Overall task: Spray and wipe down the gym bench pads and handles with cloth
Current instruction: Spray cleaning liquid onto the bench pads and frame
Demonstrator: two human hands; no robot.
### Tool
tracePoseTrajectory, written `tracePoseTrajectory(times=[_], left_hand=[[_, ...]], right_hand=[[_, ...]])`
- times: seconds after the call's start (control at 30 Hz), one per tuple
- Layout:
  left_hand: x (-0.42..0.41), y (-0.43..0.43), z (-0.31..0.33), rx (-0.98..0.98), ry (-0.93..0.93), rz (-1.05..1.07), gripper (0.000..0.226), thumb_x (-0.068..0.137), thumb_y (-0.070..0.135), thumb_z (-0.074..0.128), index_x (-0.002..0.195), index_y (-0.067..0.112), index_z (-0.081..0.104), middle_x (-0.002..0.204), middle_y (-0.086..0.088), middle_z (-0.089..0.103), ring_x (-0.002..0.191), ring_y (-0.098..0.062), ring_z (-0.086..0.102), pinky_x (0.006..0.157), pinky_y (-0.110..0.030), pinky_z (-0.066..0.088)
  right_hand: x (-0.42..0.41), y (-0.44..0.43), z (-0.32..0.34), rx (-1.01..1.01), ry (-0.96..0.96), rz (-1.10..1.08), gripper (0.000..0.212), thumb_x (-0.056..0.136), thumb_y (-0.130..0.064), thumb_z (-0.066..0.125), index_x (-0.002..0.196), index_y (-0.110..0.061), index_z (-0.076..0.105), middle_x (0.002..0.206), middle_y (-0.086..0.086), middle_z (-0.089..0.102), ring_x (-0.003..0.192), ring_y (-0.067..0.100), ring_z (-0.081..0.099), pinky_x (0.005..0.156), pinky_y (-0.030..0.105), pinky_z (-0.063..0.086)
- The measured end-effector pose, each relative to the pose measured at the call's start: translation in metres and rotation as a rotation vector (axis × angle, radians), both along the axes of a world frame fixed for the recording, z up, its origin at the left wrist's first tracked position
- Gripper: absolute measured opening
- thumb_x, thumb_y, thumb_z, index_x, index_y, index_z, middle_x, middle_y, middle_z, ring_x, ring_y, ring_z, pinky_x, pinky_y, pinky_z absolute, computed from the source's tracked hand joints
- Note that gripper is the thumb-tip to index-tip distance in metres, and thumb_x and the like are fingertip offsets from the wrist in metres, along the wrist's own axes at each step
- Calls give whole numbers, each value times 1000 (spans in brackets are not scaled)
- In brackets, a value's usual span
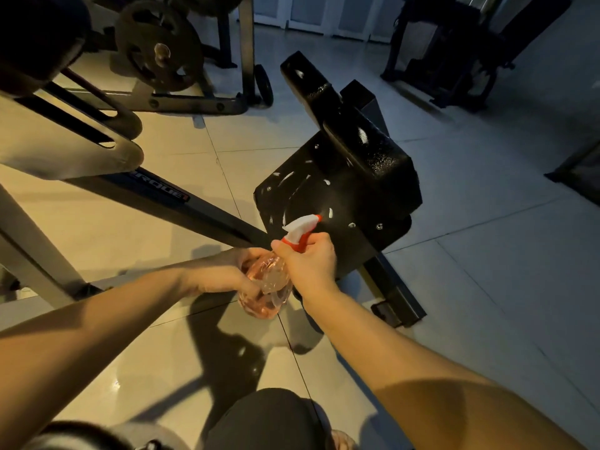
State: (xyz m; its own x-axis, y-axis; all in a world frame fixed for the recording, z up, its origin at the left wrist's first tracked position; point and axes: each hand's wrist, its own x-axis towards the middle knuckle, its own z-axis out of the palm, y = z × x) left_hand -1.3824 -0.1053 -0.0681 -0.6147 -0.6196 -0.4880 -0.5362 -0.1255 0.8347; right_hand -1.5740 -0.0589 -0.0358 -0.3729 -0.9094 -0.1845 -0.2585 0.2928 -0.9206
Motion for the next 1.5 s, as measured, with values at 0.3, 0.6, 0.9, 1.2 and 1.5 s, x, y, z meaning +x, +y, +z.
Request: tracePoseTrajectory(times=[0.3,0.6,0.9,1.2,1.5], left_hand=[[13,30,11,-24,-5,-134,61,76,26,88,131,30,61,121,9,73,115,-12,68,104,-38,54],[41,47,0,49,33,-111,53,81,29,83,131,28,65,123,3,73,116,-19,68,101,-38,56],[37,37,1,-42,90,53,54,77,29,87,127,27,64,115,8,74,109,-12,70,91,-28,58],[10,15,-1,-131,174,197,60,69,43,87,124,39,64,115,14,72,109,-8,69,94,-29,57],[-14,4,14,-134,184,223,61,75,38,86,129,26,60,119,3,70,102,-9,71,82,-23,60]], right_hand=[[14,16,-33,280,-194,25,66,75,-36,89,128,-19,52,117,4,66,103,23,70,81,47,64],[39,20,-45,353,-156,54,63,73,-39,90,123,-15,60,112,4,69,101,24,71,77,46,65],[33,-6,-24,220,-77,199,36,82,-36,84,106,-20,63,97,-1,72,91,11,71,82,35,61],[20,-40,-8,121,-68,187,47,81,-38,83,119,-21,61,110,0,69,102,17,68,94,45,58],[4,-56,9,63,-41,179,25,84,-30,81,99,-20,64,99,3,71,93,17,71,88,41,60]])
